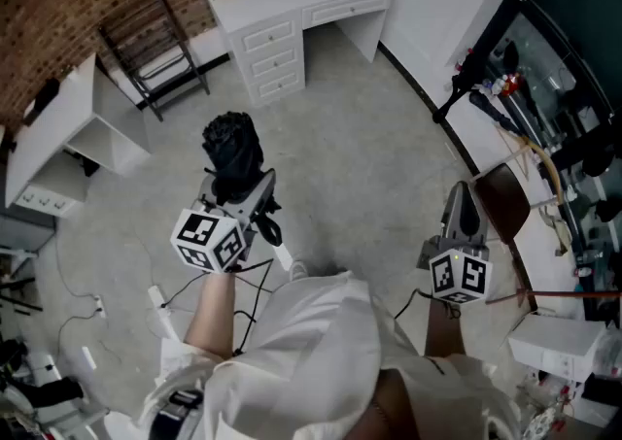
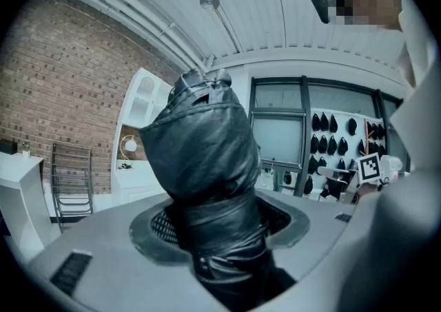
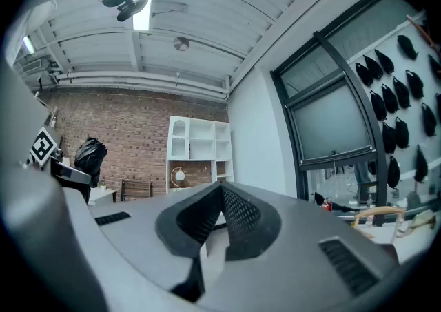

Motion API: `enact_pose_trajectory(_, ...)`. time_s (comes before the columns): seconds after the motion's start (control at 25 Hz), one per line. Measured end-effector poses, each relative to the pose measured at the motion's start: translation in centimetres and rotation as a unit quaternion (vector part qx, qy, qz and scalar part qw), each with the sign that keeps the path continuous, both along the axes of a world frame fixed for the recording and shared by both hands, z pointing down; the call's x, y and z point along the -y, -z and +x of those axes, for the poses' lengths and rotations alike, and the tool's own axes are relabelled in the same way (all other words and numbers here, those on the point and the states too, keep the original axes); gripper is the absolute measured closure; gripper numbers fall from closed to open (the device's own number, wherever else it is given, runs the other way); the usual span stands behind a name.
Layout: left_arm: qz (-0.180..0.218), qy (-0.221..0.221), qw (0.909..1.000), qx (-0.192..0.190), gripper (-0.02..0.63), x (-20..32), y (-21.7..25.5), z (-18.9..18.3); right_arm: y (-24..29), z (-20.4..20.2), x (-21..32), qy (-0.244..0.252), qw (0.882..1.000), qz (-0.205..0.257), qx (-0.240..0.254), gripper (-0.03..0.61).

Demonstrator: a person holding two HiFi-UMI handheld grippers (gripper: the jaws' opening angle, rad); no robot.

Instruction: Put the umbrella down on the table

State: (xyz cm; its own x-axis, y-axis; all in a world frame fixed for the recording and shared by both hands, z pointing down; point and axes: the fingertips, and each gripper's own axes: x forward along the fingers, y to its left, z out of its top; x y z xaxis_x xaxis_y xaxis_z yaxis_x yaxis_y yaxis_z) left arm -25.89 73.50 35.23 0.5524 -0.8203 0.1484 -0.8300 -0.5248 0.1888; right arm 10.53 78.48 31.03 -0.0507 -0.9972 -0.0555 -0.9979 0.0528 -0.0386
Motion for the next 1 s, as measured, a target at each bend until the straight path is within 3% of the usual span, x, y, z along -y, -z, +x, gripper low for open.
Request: enact_pose_trajectory(1.0,-0.008,-0.035,0.9992,-0.016,0.327,0.6,-1.1,-1.0,0.1,-2.9,-0.3,-0.022,1.0,-0.001,-0.005,0.561)
